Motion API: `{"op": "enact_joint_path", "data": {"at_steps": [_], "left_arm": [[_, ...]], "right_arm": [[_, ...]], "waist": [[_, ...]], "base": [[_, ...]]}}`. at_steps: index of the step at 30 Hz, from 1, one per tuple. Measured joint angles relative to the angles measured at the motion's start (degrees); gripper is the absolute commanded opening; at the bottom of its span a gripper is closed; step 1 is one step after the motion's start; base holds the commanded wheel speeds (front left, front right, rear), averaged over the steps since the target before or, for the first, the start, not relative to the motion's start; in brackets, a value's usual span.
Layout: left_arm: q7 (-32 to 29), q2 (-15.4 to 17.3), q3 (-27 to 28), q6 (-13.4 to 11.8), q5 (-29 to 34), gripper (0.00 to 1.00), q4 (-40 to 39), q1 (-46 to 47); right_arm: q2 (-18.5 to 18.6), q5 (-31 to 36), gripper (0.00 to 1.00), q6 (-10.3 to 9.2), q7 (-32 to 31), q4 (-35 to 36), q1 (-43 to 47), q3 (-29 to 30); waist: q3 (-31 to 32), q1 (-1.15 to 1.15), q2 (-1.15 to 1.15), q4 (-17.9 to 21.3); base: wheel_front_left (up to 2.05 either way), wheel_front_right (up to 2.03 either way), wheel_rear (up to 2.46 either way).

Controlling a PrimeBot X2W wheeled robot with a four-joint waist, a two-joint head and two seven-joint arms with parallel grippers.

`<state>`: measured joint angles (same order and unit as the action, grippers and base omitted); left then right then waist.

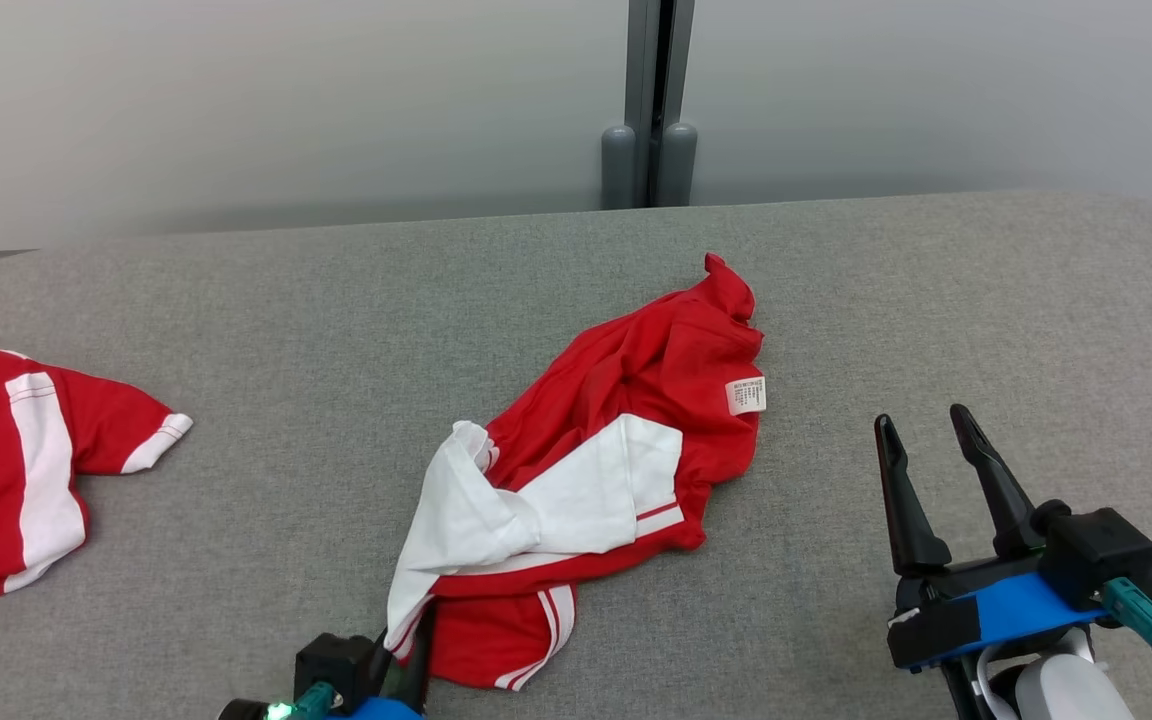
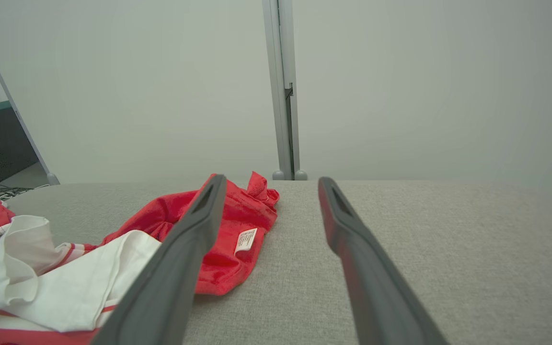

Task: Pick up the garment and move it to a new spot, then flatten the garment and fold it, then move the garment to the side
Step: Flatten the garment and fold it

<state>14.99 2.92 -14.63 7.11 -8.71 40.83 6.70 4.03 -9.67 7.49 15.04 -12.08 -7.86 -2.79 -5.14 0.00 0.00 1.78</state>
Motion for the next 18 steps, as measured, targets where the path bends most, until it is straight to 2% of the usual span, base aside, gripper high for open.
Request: {"op": "enact_joint_path", "data": {"at_steps": [5, 18], "left_arm": [[0.01, 1.09, 2.5, 0.01, -1.22, 0.0, -1.25, 2.81], [0.0, 12.41, 9.6, -0.01, -1.29, 0.0, -2.08, 15.43]], "right_arm": [[0.11, -0.07, 1.0, 0.0, 0.0, -0.01, -0.04, 0.3], [0.65, -0.33, 1.0, 0.0, 0.0, -0.32, -1.6, 0.53]], "waist": [[-0.42, 0.0, 0.0, -0.17], [-3.3, 0.0, 0.0, 2.22]], "base": [[0.0, 0.0, 0.0], [0.0, 0.0, 0.0]]}}
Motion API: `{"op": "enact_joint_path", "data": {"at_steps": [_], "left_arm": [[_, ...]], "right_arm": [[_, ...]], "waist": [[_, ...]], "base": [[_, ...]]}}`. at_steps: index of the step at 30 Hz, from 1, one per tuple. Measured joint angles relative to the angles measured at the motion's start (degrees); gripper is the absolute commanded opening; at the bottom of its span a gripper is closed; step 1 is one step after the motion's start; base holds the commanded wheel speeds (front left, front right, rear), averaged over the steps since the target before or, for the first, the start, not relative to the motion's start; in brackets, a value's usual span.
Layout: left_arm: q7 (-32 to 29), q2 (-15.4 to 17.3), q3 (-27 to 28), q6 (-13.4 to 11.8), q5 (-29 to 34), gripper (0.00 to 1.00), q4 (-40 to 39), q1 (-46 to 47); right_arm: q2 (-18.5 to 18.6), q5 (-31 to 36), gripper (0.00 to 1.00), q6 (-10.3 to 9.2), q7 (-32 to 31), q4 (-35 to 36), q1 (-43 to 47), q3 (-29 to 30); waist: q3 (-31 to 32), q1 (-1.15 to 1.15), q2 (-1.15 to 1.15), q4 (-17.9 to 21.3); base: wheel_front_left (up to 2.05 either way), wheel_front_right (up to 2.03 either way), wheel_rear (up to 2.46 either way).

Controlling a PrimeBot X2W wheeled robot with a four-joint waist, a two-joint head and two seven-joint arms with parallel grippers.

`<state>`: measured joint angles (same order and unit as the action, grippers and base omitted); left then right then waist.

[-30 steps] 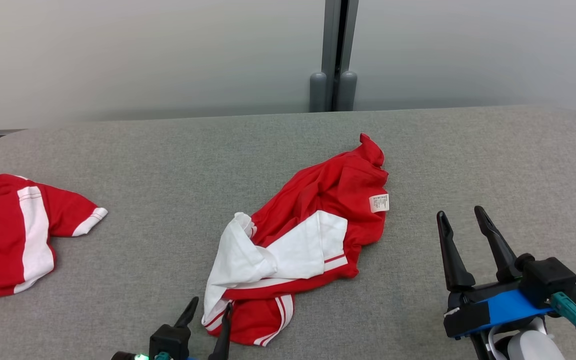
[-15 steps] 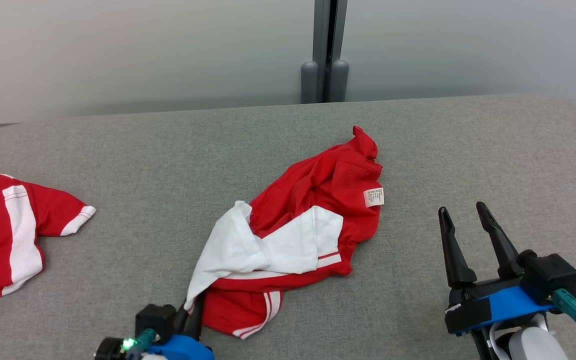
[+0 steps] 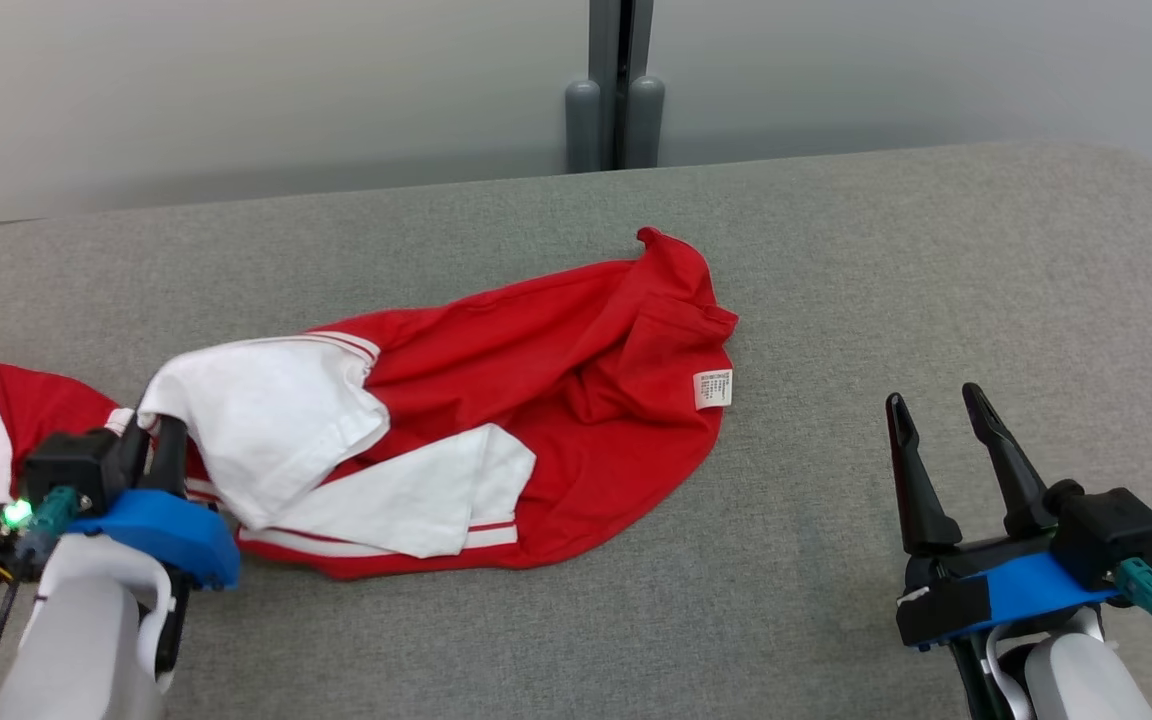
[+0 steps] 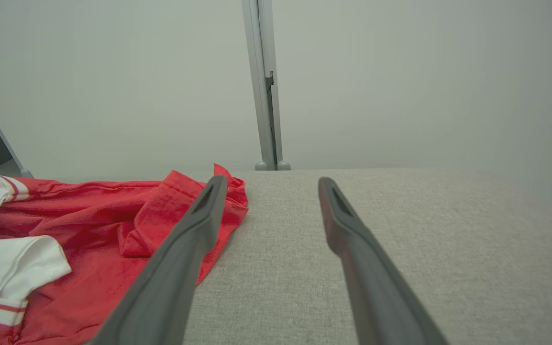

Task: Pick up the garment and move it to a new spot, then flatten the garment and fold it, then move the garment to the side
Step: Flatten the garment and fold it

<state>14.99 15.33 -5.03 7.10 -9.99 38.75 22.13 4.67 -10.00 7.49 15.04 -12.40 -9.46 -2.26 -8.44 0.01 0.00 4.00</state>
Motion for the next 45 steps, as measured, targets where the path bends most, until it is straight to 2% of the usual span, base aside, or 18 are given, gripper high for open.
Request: {"op": "enact_joint_path", "data": {"at_steps": [7, 8, 9, 10, 14, 19, 29, 33, 39, 45], "left_arm": [[0.01, 1.45, 0.43, 0.0, 0.04, 0.0, 3.85, 6.79], [0.01, 1.41, 0.36, 0.0, 0.05, 0.15, 4.43, 7.36], [0.0, 1.26, 0.35, 0.0, 0.05, 0.7, 4.86, 7.8], [0.0, 1.11, 0.45, 0.0, 0.03, 1.0, 5.11, 8.1], [0.0, 0.18, 0.94, -0.19, -0.05, 1.0, 5.23, 7.81], [0.0, -1.64, 2.33, -0.6, -0.53, 1.0, 2.88, 2.42], [0.01, -6.93, 2.61, -2.0, 1.98, 1.0, -12.83, -9.67], [0.01, -8.17, 2.32, -2.02, 3.11, 1.0, -16.4, -12.22], [0.01, -9.21, 0.33, -1.45, 4.0, 1.0, -18.04, -13.63], [0.01, -10.68, -3.64, -0.52, 3.14, 1.0, -15.44, -15.69]], "right_arm": [[0.14, 0.0, 1.0, 0.0, 0.0, -0.37, -1.06, -0.3], [0.13, 0.0, 1.0, 0.0, 0.01, -0.38, -1.15, -0.33], [0.14, 0.0, 1.0, 0.0, 0.0, -0.38, -1.22, -0.31], [0.13, 0.0, 1.0, 0.0, 0.0, -0.4, -1.27, -0.3], [0.07, 0.03, 1.0, 0.0, 0.0, -0.56, -1.27, 0.22], [0.05, 0.11, 1.0, 0.0, 0.0, -0.85, -1.08, 0.8], [-0.38, 0.0, 1.0, 0.0, 0.0, -0.86, 0.07, 1.01], [-0.56, 0.0, 1.0, 0.0, 0.0, -0.9, 0.24, 0.78], [-0.64, -0.2, 1.0, 0.0, 0.0, -1.22, 0.24, 0.27], [-0.67, -0.67, 1.0, 0.0, 0.01, -1.41, 0.25, 0.05]], "waist": [[-1.64, 0.0, 0.0, 1.96], [-1.81, 0.0, 0.0, 2.09], [-1.92, 0.0, 0.0, 2.17], [-1.99, 0.0, 0.0, 2.21], [-1.59, 0.0, 0.0, 1.9], [-0.31, 0.0, 0.0, 0.68], [1.51, 0.0, 0.0, -3.14], [1.8, 0.0, 0.0, -3.94], [2.16, -0.01, 0.0, -3.71], [2.03, -0.01, 0.0, -2.35]], "base": [[0.0, 0.0, 0.0], [0.0, 0.0, 0.0], [0.0, 0.0, 0.0], [0.0, 0.0, 0.0], [0.0, 0.0, 0.0], [0.0, 0.0, 0.0], [0.0, 0.0, 0.0], [0.0, 0.0, 0.0], [0.0, 0.0, 0.0], [0.0, 0.0, 0.0]]}}
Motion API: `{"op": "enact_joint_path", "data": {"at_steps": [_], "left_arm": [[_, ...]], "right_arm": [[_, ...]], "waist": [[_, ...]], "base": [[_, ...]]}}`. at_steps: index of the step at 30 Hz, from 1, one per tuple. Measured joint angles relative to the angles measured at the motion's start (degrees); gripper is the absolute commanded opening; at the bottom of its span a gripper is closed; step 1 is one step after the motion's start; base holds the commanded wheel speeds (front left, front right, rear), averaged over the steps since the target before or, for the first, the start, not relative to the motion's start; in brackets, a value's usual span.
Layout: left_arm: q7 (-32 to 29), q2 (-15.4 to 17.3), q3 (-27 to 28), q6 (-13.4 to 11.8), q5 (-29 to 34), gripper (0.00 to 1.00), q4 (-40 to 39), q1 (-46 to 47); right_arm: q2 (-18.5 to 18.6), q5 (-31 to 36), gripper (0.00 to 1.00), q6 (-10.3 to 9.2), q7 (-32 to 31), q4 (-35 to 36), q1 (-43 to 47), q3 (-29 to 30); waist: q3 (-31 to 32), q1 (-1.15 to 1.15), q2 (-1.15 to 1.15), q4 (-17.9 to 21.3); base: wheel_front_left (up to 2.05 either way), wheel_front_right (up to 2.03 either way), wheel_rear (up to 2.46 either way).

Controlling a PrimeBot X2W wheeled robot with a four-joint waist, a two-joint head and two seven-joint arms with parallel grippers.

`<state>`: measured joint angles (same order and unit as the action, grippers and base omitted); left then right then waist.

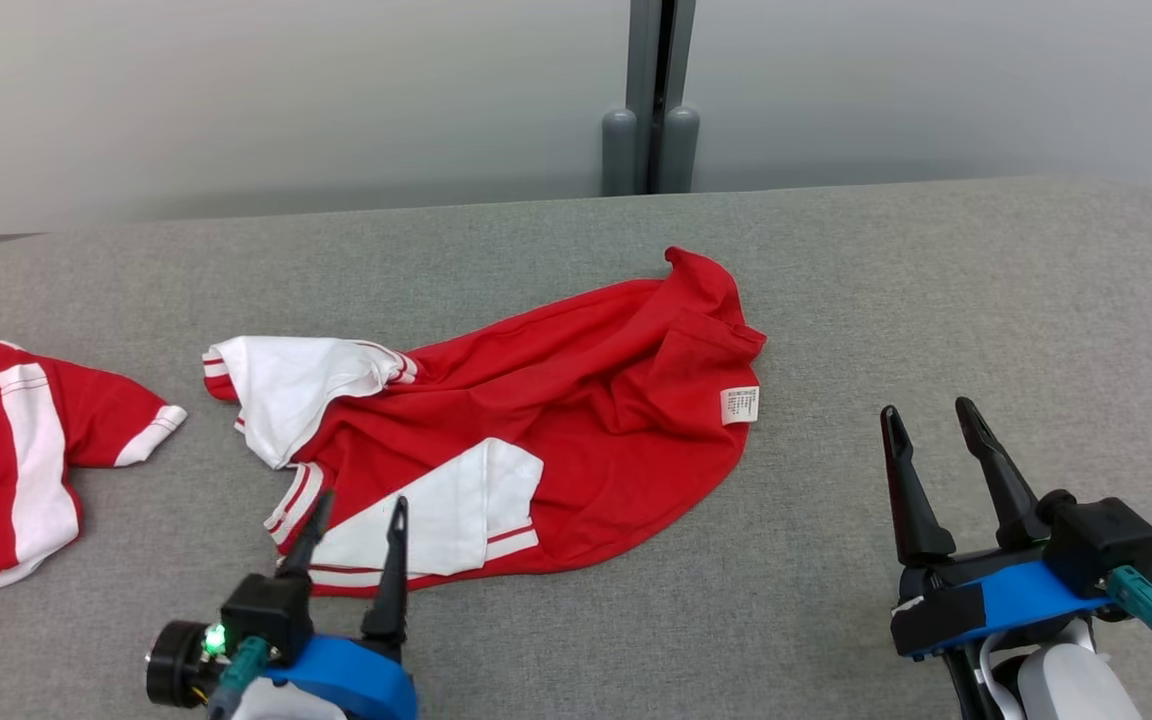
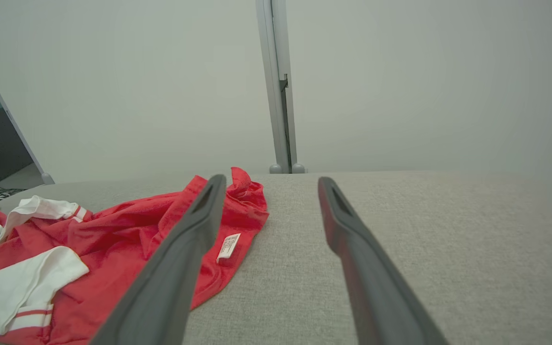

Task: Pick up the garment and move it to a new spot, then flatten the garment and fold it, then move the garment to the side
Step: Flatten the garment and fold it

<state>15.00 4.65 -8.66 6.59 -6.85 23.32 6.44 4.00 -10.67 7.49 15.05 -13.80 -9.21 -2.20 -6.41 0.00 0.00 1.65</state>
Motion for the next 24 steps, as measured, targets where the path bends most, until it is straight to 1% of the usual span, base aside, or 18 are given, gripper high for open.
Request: {"op": "enact_joint_path", "data": {"at_steps": [3, 9, 24], "left_arm": [[0.0, -0.44, -1.44, 0.26, -0.82, 1.0, 1.34, -1.04], [0.0, -1.04, -2.13, 0.49, -2.81, 1.0, 3.7, -2.88], [0.0, -1.48, -3.19, 0.54, -5.33, 1.0, 10.42, -1.22]], "right_arm": [[0.0, -0.08, 1.0, 0.0, -0.01, 0.02, 0.01, 0.14], [0.01, -0.15, 1.0, 0.0, -0.01, 0.3, 0.06, 0.51], [-0.04, -0.14, 1.0, 0.0, -0.01, 0.48, -0.02, 0.23]], "waist": [[-0.14, 0.0, 0.0, 0.46], [-0.5, 0.0, 0.0, 0.8], [-1.74, 0.0, 0.0, 1.34]], "base": [[0.0, 0.0, 0.0], [0.0, 0.0, 0.0], [0.0, 0.0, 0.0]]}}
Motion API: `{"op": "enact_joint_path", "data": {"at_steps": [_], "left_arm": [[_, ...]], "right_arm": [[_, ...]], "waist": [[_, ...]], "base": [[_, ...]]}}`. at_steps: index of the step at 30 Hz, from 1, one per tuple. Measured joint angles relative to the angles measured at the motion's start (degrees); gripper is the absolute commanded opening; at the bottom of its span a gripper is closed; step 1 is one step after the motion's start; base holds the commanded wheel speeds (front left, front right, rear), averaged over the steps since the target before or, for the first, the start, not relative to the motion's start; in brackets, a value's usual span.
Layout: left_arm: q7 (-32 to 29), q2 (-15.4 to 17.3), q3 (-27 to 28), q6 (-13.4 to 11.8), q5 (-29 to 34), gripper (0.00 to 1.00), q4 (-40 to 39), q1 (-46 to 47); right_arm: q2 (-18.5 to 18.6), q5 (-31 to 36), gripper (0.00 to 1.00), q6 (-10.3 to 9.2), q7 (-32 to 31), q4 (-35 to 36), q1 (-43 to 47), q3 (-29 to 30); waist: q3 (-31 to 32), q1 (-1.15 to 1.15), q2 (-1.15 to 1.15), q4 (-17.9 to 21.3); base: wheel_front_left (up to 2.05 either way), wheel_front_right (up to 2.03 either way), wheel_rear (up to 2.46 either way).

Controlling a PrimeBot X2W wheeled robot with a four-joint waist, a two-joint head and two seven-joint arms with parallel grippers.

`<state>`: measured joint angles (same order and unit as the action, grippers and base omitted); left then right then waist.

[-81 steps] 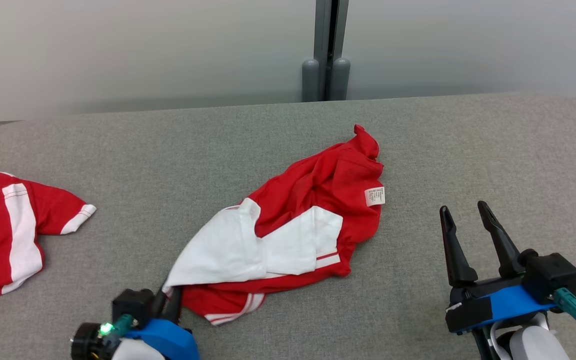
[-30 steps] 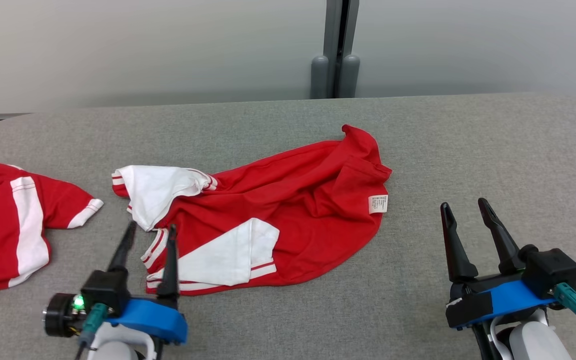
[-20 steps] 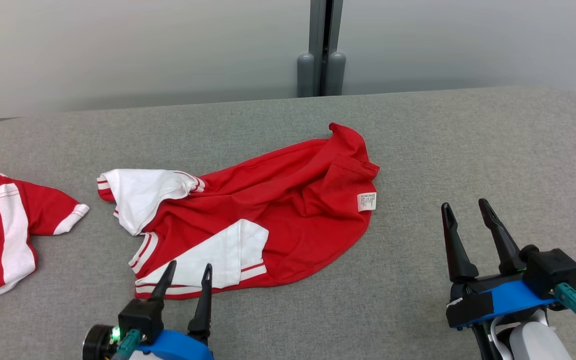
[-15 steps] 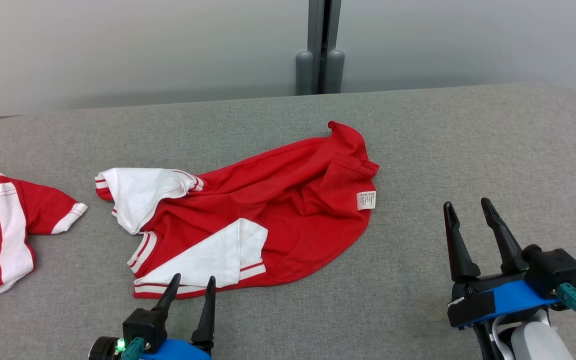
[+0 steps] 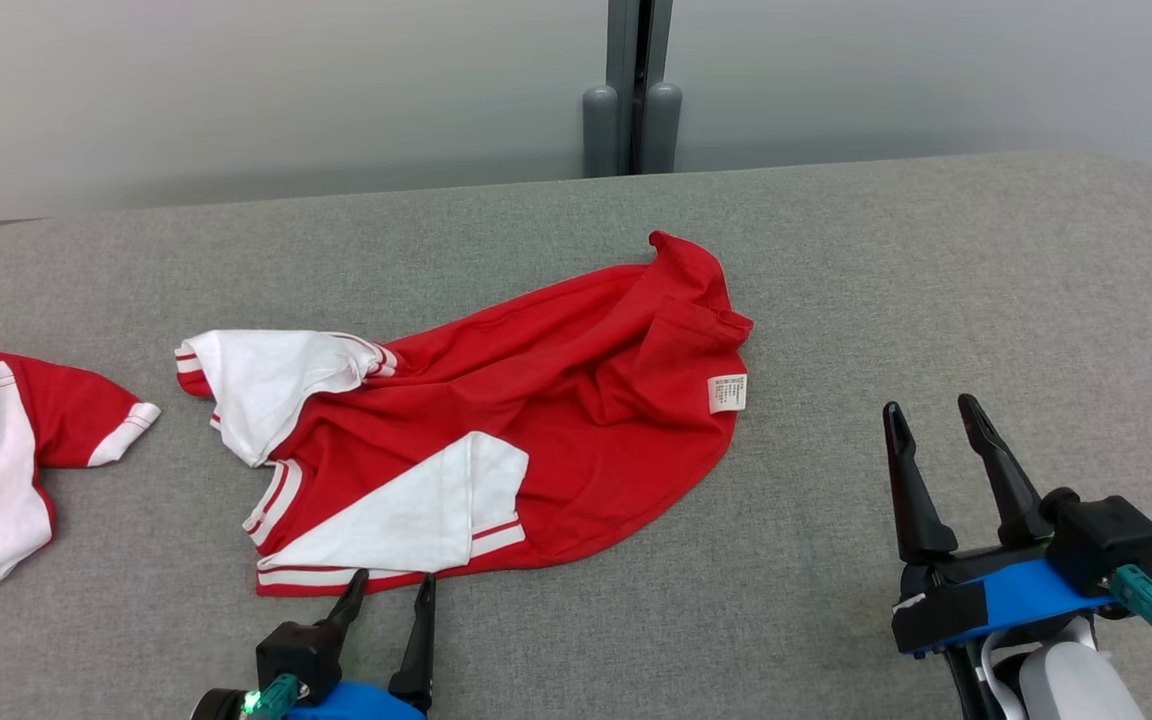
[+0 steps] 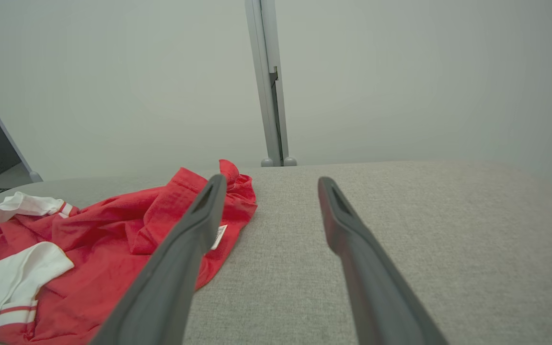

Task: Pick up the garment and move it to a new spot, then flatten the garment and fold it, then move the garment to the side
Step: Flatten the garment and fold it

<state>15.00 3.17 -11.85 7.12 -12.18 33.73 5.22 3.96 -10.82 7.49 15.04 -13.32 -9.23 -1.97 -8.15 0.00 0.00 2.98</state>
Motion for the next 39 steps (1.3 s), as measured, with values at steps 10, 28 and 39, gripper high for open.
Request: {"op": "enact_joint_path", "data": {"at_steps": [10, 28, 39], "left_arm": [[0.0, -0.14, -0.78, 0.08, -0.45, 1.0, 1.44, 3.83], [0.0, -0.2, -0.12, 0.09, -2.96, 0.0, 3.77, 8.63], [0.04, 2.61, -5.11, 0.29, -3.43, 0.0, -6.49, -0.59]], "right_arm": [[0.09, -0.01, 1.0, 0.0, 0.0, -0.01, -0.53, -0.4], [0.08, -0.33, 1.0, 0.0, 0.0, -0.3, -0.57, 0.29], [-0.03, -0.4, 1.0, 0.0, 0.0, -0.66, 1.55, 0.97]], "waist": [[-0.56, 0.0, 0.0, 0.82], [0.33, 0.0, 0.0, 0.98], [3.89, 0.0, 0.0, -5.27]], "base": [[0.0, 0.0, 0.0], [0.0, 0.0, 0.0], [0.0, 0.0, 0.0]]}}
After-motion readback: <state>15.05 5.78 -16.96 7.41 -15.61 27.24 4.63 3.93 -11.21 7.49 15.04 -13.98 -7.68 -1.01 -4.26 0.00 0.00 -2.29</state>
